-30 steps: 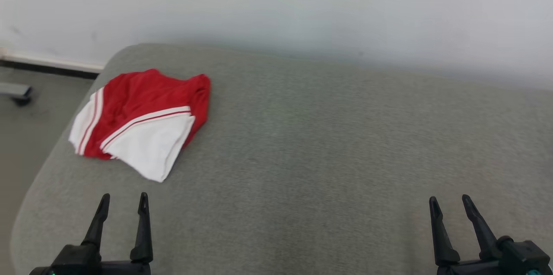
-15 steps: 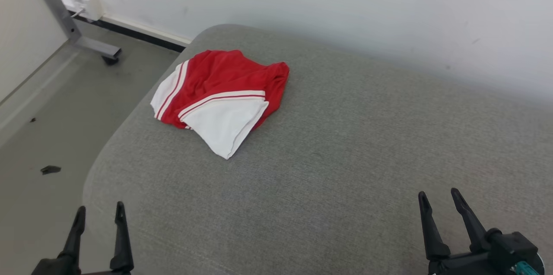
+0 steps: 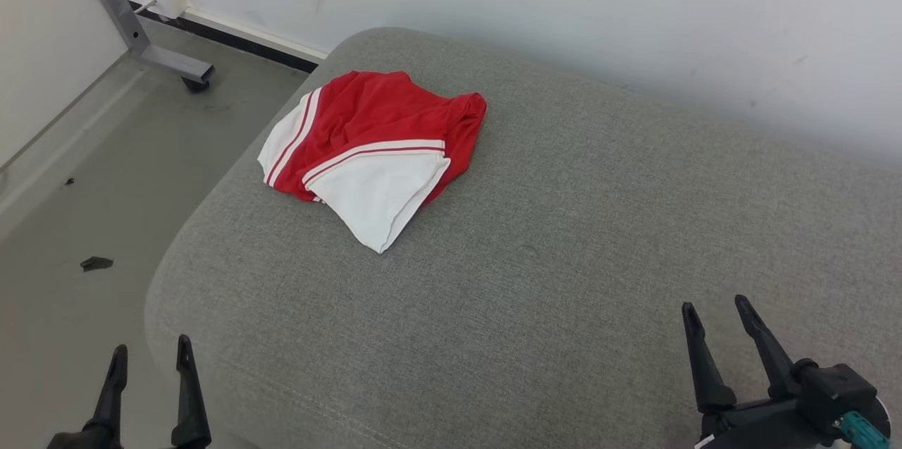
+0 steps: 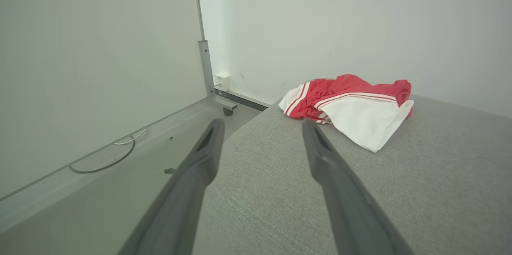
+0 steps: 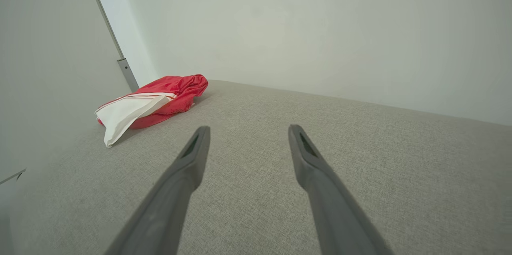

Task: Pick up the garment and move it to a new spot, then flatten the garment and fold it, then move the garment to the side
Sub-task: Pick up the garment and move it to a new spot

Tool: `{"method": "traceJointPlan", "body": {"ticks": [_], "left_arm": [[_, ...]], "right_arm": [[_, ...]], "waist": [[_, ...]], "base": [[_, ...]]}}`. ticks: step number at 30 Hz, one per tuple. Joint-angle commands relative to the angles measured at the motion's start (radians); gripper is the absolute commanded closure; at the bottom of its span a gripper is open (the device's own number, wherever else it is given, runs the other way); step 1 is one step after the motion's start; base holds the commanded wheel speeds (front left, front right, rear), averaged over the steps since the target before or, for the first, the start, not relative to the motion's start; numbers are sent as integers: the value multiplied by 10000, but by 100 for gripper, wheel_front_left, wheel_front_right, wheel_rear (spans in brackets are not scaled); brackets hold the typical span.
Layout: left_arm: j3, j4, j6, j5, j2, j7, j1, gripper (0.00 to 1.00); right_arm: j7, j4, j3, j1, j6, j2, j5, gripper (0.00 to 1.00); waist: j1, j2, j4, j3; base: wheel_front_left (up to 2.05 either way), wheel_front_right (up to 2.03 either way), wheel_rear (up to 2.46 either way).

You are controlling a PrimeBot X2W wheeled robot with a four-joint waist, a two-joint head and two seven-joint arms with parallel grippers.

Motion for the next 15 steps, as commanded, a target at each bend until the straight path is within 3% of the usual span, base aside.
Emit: {"method": "traceJointPlan", "body": {"ticks": [1, 8, 15], "left_arm": [[-23, 50, -36, -8, -11, -5, -149, 0], [-4, 459, -335, -40, 376, -6, -1402, 0], [229, 1239, -487, -537, 1039, 14, -4049, 0]], "right_arm": [[3, -6, -82, 22, -28, -81, 76, 0], [-4, -266, -753, 227, -28, -79, -101, 0], [134, -830, -1200, -432, -28, -559, -227, 0]], "waist": [[-1, 0, -19, 0], [-1, 0, -451, 227], [-1, 0, -2174, 1570]], "base": [[0, 0, 0], [0, 0, 0], [0, 0, 0]]}}
